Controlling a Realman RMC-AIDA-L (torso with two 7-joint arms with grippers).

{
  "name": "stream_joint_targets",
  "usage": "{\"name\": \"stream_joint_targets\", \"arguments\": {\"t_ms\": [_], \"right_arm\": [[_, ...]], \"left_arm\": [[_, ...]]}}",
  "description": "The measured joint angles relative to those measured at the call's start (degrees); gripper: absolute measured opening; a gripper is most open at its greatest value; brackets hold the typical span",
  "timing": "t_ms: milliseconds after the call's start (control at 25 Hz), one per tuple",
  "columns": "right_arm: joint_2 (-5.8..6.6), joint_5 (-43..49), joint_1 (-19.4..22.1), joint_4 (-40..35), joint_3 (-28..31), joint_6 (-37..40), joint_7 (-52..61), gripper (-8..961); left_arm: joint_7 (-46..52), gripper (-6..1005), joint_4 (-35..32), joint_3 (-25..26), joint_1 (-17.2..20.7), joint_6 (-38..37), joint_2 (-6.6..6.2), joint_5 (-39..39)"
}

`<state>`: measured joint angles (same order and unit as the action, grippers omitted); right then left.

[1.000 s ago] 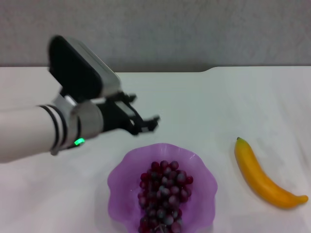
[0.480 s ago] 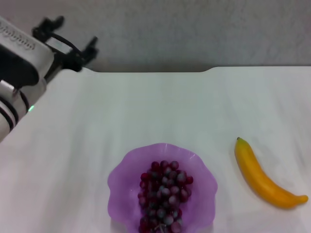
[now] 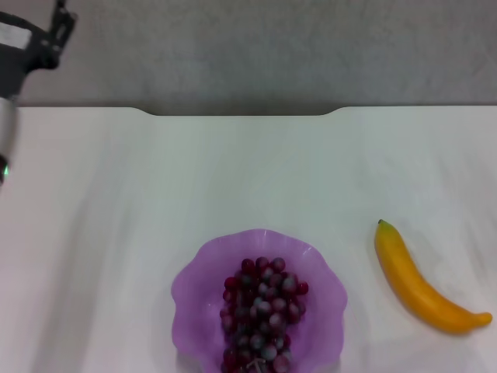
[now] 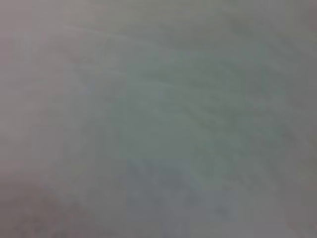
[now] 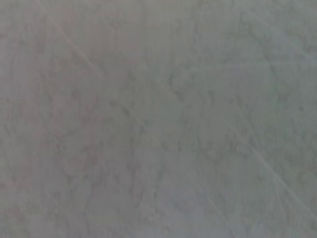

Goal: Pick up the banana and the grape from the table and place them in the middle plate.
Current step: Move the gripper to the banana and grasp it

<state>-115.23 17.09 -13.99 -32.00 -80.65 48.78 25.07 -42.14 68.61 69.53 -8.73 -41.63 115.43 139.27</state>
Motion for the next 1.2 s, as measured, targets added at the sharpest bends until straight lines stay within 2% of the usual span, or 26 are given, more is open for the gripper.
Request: {"name": "stream_joint_targets", "arguments": {"t_ms": [80, 160, 240, 360, 400, 480, 640, 880, 960, 1200], "right_arm": [[0.00, -0.07, 0.00, 0.01, -0.23, 0.00, 0.02, 482], [0.00, -0.15, 0.01, 0.00, -0.46, 0.00, 0.08, 482], [0.00, -0.24, 0.02, -0.06, -0.76, 0.10, 0.21, 482], [-0.01, -0.36, 0.14, -0.16, -0.96, 0.96, 0.34, 482], [-0.03, -0.37, 0.23, -0.21, -0.96, 1.15, 0.36, 482], [-0.08, -0.38, 0.49, -0.62, -0.98, 1.35, 0.45, 482], [-0.15, -0.40, 1.15, -1.62, -0.88, 1.19, 2.41, 482], [0.03, -0.09, 4.27, -6.97, -0.98, -0.65, 7.56, 482], [0.02, -0.03, 5.81, -10.78, -1.41, -4.75, 8.68, 482], [-0.08, -0.07, 9.60, -24.29, -6.01, -23.42, 9.54, 482]], "left_arm": [[6.39, 819, 0.08, 0.17, 0.13, -0.10, -0.92, 0.73], [19.00, 818, 0.03, 0.22, 0.21, -0.07, -3.78, 3.20], [32.20, 818, -0.61, 0.02, 0.12, 0.02, -7.20, 6.64], [51.92, 818, -3.34, 0.34, -0.55, -0.12, -12.06, 15.05], [56.80, 818, -4.40, 0.78, -0.83, -0.22, -13.28, 17.91], [66.34, 818, -6.86, 2.04, -1.10, -0.22, -14.80, 23.19], [71.73, 818, -9.29, 2.79, -0.81, 0.49, -15.77, 25.19], [71.59, 818, -9.52, 2.73, -0.23, 3.81, -15.94, 25.26], [71.34, 818, -9.26, 2.44, -0.18, 4.60, -15.96, 25.27], [70.91, 818, -9.09, 2.11, -0.12, 4.98, -15.99, 25.31]]}}
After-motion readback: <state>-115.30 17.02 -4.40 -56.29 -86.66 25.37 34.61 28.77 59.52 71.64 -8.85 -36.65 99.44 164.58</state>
